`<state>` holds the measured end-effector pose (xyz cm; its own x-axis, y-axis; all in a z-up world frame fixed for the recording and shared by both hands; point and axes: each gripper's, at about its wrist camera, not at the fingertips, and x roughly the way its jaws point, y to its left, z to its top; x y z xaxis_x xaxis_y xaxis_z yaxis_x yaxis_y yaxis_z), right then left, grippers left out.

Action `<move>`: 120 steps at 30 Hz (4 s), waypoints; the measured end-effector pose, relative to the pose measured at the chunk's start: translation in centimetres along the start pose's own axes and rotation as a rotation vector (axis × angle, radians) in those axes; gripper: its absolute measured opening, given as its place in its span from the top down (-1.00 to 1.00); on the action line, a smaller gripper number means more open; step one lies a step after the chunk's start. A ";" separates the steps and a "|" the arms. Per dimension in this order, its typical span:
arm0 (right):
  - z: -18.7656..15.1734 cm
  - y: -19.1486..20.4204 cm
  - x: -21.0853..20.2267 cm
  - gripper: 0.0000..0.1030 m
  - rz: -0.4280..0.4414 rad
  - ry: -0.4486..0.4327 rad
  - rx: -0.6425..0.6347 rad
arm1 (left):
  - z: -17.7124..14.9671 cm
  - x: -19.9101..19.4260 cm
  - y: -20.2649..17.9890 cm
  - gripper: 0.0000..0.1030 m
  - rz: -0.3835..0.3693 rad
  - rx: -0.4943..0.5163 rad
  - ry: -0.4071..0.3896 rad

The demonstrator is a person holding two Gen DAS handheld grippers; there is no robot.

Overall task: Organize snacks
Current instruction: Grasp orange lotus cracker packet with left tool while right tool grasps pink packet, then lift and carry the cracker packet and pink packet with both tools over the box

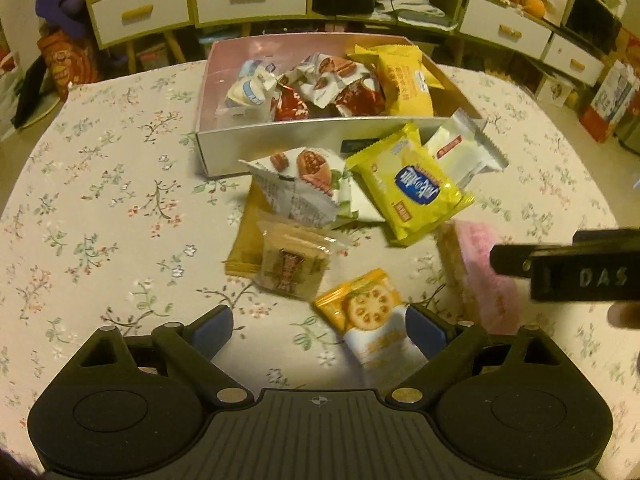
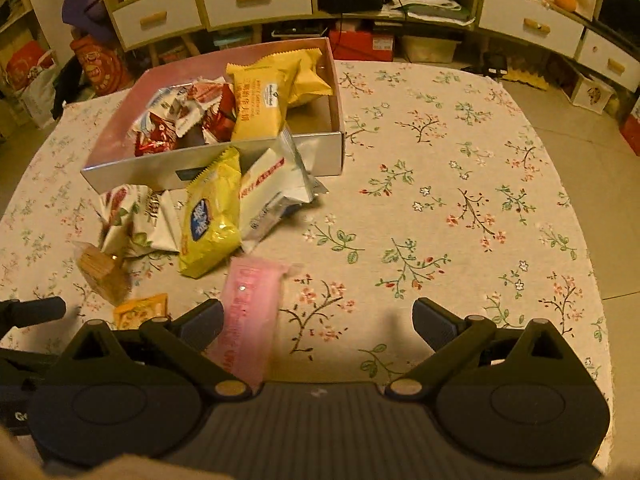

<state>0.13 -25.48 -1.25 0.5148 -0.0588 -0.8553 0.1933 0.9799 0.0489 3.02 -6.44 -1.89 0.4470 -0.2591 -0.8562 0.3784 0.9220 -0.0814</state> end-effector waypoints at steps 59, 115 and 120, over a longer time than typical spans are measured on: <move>-1.2 5.8 1.1 0.43 0.021 0.083 -0.170 | -1.2 -1.1 3.3 0.52 -0.014 0.069 0.027; 4.6 3.4 -3.2 0.44 0.226 -0.037 -0.011 | 5.0 -6.6 5.0 0.82 -0.183 0.023 -0.152; 7.8 4.4 -2.3 0.44 0.217 -0.055 -0.031 | 8.7 -4.8 5.2 0.81 -0.153 0.002 -0.188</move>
<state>6.31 -22.55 4.98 0.5868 0.1448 -0.7966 0.0476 0.9760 0.2125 9.89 -2.92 6.22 0.5278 -0.4446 -0.7237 0.4545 0.8677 -0.2015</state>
